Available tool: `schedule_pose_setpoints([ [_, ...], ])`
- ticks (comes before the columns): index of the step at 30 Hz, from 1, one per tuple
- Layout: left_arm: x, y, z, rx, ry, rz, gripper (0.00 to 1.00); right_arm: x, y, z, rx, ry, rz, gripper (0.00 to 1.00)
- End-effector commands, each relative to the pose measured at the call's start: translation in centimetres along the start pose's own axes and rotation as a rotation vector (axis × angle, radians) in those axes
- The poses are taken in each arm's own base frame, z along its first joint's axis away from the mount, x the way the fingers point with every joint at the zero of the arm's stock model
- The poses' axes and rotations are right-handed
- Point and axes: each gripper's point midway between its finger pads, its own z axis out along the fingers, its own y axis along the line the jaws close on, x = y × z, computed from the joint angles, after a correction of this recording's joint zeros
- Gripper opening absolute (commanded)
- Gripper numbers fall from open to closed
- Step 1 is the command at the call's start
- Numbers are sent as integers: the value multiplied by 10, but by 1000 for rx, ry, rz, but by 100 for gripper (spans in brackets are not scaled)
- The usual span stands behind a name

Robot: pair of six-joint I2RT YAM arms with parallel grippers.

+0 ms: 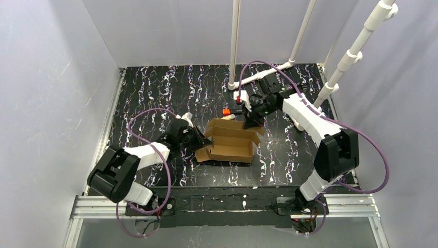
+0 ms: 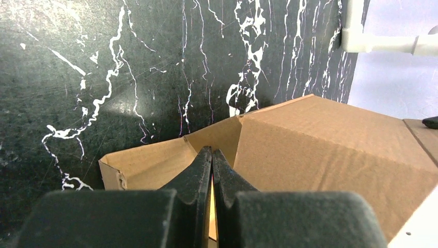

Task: Fold the paper box

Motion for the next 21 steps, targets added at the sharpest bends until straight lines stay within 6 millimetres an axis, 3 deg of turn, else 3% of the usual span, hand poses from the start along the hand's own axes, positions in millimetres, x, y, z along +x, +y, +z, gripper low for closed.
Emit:
schedule_pose_setpoints([
  [1,-11,-16,-15,56,-75,22,0,-2,2,-5,24,4,-16,1],
  [10,-10,-1,-46,21,-131,-5,0,-11,12,-11,13,-34,-59,1],
  [21,-17,-12,-96,-30,-177,57,0,-18,15,-16,26,-54,-77,1],
])
